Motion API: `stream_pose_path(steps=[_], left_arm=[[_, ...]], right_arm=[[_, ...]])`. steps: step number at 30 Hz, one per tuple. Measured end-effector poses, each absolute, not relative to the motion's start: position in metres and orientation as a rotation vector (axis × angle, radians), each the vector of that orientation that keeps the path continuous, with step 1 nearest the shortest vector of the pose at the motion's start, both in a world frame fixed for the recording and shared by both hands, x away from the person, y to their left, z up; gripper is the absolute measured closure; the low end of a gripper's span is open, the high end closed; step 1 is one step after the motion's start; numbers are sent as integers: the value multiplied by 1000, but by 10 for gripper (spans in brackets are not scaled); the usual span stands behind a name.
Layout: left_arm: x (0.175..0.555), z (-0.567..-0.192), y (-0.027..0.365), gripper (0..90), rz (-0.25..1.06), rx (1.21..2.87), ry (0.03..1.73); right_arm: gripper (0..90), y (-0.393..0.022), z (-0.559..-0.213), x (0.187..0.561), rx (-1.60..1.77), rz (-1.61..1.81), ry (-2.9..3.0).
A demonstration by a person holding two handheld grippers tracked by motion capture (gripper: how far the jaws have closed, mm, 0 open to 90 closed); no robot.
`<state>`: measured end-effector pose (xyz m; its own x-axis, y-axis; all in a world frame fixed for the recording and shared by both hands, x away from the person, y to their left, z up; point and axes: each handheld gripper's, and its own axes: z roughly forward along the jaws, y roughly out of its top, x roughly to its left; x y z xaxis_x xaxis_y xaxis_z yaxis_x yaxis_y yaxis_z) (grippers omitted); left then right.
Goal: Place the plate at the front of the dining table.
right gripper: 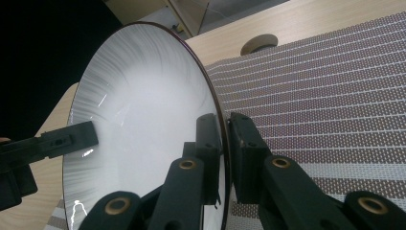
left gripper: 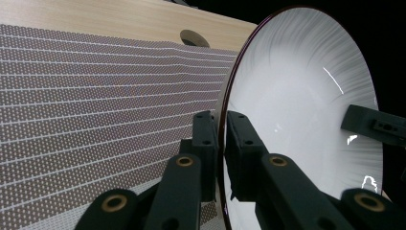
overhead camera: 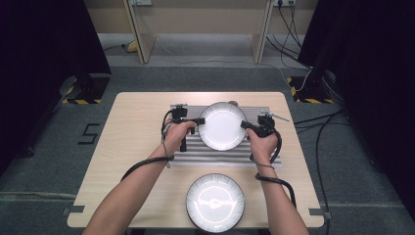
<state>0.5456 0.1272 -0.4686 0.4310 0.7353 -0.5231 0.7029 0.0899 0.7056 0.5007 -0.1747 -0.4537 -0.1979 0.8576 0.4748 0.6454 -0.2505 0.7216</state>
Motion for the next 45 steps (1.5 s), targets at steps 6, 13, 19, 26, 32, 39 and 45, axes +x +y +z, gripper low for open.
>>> stream_pose_path(steps=[6, 13, 19, 26, 32, 39, 45], left_arm=[[547, -472, 127, 824, 32, 1624, 1295], [549, -475, 126, 824, 31, 1623, 1306], [550, -478, 127, 823, 25, 1627, 1316], [552, -485, 126, 821, 13, 1631, 1343], [555, -490, 126, 819, 7, 1639, 1362], [557, -495, 124, 815, 2, 1646, 1378], [559, -497, 123, 815, 0, 1652, 1389]], right_arm=[[833, -174, -456, 502, 1843, 1418, 1774], [832, -174, -459, 504, 1848, 1406, 1780], [832, -173, -462, 506, 1861, 1397, 1783], [832, -172, -468, 509, 1873, 1378, 1790], [833, -171, -472, 511, 1885, 1362, 1796], [834, -170, -476, 513, 1899, 1347, 1800], [832, -171, -478, 515, 1909, 1336, 1801]])
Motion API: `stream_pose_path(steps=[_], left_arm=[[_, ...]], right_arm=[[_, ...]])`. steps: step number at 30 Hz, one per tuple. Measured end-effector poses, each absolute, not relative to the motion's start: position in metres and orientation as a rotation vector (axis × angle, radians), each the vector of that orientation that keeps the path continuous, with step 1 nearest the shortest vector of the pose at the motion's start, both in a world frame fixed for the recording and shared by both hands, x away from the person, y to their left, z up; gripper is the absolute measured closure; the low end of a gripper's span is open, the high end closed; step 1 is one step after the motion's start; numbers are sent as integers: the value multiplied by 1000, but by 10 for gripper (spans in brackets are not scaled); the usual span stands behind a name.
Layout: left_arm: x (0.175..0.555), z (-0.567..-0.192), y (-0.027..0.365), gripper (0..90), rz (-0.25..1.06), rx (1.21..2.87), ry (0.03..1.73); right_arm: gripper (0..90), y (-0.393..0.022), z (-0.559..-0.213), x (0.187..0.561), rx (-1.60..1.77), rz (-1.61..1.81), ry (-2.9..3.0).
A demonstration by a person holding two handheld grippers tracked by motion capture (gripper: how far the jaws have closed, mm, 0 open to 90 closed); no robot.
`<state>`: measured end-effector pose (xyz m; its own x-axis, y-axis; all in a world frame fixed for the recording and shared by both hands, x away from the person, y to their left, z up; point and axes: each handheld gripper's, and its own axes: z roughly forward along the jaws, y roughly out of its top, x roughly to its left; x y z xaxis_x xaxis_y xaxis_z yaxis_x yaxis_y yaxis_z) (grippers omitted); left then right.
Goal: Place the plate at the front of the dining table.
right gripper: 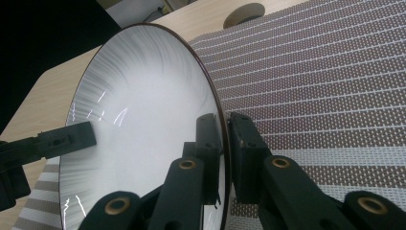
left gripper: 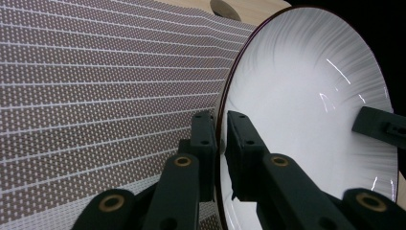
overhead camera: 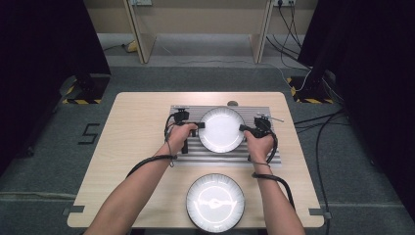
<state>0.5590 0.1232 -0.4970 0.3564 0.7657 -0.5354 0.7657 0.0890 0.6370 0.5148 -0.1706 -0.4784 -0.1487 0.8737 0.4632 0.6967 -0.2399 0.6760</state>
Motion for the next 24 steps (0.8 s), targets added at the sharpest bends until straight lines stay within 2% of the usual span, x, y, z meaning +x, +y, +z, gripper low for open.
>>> stream_pose_path(steps=[24], left_arm=[[569, -505, 119, 819, -17, 1671, 1439]], right_arm=[[825, -170, -493, 523, 1973, 1284, 1797]])
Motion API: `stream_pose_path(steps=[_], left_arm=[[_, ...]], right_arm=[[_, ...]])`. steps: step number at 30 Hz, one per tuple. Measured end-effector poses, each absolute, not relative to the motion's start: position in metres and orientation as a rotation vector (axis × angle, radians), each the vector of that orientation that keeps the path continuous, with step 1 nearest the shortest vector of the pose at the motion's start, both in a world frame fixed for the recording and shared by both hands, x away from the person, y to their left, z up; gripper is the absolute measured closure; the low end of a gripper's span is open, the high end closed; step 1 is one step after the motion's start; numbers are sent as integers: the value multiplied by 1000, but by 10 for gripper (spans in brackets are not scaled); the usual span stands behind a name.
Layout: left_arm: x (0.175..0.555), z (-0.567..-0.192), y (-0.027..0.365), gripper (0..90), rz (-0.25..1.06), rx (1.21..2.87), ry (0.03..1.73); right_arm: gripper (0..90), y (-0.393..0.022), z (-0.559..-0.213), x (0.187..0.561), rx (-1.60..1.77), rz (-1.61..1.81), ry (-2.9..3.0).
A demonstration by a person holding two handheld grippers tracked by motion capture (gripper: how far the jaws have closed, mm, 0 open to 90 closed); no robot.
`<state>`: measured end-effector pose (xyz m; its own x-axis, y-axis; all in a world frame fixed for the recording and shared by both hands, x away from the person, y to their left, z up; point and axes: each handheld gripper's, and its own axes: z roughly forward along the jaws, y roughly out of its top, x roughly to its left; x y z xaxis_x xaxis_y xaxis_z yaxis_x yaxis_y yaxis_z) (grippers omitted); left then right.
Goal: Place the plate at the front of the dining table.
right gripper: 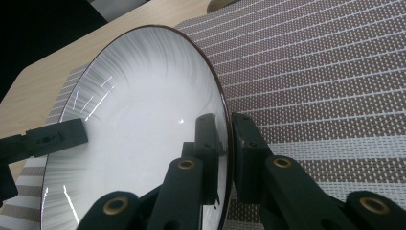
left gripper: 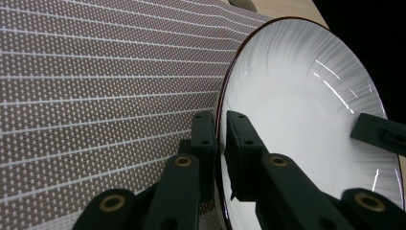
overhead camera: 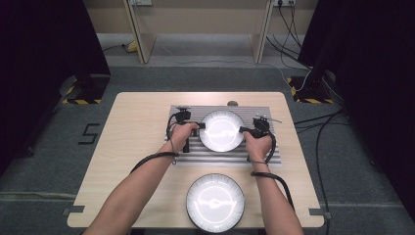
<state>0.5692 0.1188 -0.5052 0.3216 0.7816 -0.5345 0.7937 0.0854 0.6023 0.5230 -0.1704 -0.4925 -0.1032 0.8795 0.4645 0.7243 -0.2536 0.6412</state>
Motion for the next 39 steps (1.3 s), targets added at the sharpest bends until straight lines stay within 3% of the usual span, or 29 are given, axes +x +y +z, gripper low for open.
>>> stream_pose_path(steps=[13, 18, 29, 39], left_arm=[[573, -509, 114, 817, -8, 1677, 1463], [574, -509, 113, 777, -16, 1672, 1457], [573, -492, 115, 548, 81, 1671, 1414], [566, -481, 126, 393, 123, 1708, 1391]], right_arm=[[806, -167, -499, 527, 1996, 1222, 1788], [797, -168, -503, 528, 2005, 1190, 1794], [649, -169, -495, 527, 1920, 1161, 1784], [502, -174, -485, 521, 1874, 1141, 1809]])
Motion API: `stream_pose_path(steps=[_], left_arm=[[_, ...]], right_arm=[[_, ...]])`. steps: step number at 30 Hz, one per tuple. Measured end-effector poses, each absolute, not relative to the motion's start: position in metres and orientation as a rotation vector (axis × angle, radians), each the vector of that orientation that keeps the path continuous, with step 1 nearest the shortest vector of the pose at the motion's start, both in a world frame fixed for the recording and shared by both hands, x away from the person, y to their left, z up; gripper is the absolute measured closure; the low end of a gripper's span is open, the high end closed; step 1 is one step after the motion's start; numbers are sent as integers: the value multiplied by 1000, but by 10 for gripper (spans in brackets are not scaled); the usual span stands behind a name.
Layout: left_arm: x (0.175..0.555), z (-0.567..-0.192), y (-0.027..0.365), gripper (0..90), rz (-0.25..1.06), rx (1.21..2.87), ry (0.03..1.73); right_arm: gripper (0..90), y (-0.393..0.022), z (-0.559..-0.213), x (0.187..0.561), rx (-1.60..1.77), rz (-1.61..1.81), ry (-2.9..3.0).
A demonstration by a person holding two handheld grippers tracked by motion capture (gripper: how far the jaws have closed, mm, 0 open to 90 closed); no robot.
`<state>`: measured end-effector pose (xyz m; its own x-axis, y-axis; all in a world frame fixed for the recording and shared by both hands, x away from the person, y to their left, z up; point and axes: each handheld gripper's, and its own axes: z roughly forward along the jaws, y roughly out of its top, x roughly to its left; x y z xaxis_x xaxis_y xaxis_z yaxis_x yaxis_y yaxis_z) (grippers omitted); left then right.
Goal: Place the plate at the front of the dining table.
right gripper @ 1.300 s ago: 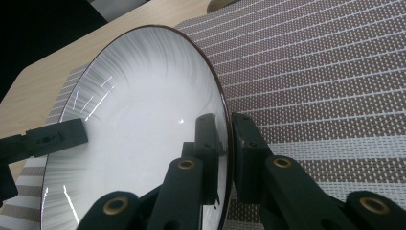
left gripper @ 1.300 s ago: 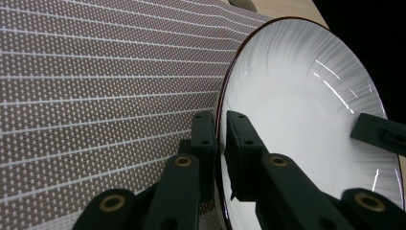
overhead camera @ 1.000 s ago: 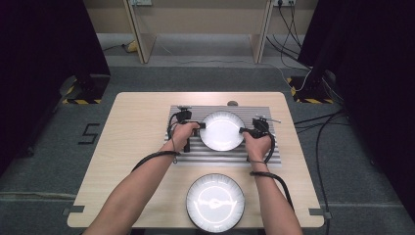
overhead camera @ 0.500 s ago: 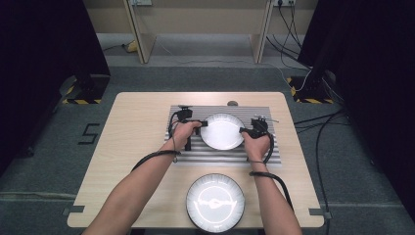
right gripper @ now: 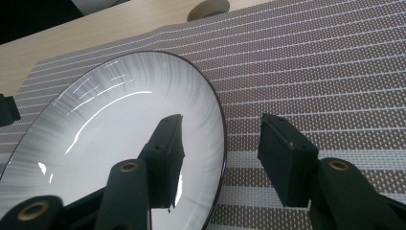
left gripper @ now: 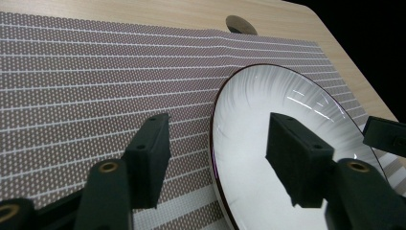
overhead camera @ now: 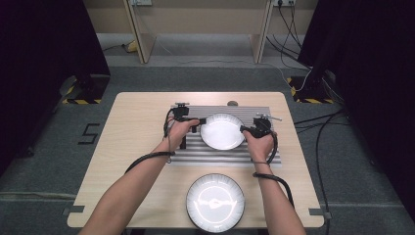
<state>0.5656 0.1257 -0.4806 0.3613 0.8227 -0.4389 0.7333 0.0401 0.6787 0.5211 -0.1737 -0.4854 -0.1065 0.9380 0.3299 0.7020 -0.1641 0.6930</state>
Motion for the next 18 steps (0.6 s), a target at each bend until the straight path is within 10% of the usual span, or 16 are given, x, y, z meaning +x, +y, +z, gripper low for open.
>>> stream_pose_path(steps=[18], left_arm=[[542, -469, 141, 296, 128, 1790, 1350]], right_arm=[[451, -170, -471, 507, 1821, 1148, 1848]])
